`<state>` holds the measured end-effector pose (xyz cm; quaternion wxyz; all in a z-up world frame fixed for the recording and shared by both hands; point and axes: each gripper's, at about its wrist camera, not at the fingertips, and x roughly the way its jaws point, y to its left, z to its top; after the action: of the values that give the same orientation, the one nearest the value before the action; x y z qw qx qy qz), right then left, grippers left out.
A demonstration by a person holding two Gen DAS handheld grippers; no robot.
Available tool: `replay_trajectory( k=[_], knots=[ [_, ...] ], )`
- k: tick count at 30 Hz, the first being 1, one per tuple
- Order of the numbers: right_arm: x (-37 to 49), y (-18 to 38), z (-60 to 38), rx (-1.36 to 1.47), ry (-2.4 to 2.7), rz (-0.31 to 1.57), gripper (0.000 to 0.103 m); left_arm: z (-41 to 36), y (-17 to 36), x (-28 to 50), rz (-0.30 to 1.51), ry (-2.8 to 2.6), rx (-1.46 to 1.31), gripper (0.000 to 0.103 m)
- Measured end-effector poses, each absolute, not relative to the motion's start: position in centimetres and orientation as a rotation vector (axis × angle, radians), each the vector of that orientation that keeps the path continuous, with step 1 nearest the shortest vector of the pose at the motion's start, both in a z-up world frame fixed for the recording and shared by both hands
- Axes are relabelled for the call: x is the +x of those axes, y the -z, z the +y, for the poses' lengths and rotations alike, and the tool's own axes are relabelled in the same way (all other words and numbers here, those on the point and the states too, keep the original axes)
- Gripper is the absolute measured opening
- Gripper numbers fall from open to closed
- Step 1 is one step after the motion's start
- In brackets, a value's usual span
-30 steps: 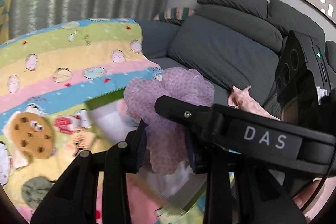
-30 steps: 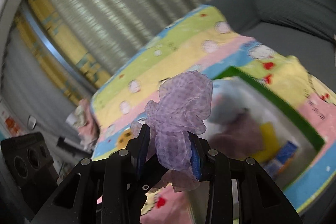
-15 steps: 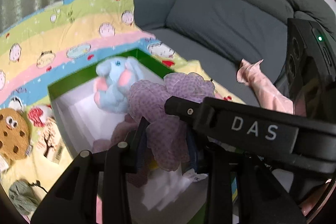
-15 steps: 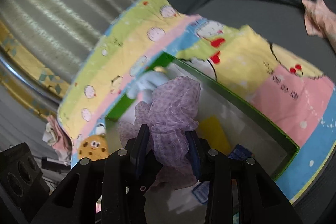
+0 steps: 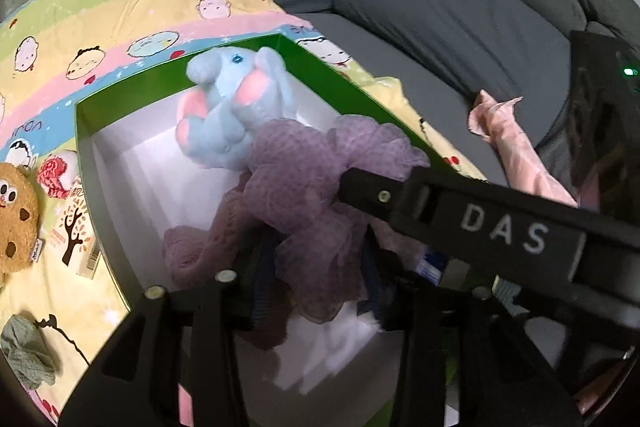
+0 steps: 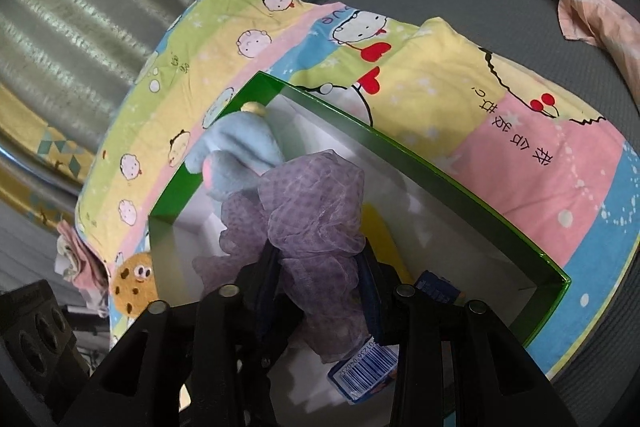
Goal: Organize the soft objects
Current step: 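Carry the purple mesh pouf with the right gripper into the box and release, then move the right gripper to the brown cookie plush and grasp it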
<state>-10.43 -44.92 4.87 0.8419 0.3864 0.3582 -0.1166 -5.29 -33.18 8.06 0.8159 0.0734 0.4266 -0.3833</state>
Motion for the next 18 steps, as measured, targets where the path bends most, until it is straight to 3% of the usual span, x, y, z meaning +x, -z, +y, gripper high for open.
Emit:
replay_trajectory(
  k=[3,5,9,12,18],
  knots=[
    [-10.6,-4.9,-45.0,0.831,0.231,0.752,0.045,-33.0,-8.7,-6.1,0.87,0.812,0.179,0.056],
    [-10.6,-5.1,-44.8,0.814,0.227,0.757,0.049,-32.4,-9.1,-6.3,0.853,0.795,0.173,0.07],
    [-11.4,-6.0,-44.5,0.78,0.252,0.731,0.063,-30.4,-10.1,-6.4,0.851,0.82,0.107,0.076],
    [-12.6,-6.9,-44.5,0.791,0.272,0.698,0.085,-28.6,-11.1,-6.7,0.836,0.812,0.081,0.077],
    [-14.1,-8.6,-44.2,0.739,0.361,0.653,0.085,-23.2,-12.9,-6.8,0.803,0.739,-0.01,0.084]
  ],
)
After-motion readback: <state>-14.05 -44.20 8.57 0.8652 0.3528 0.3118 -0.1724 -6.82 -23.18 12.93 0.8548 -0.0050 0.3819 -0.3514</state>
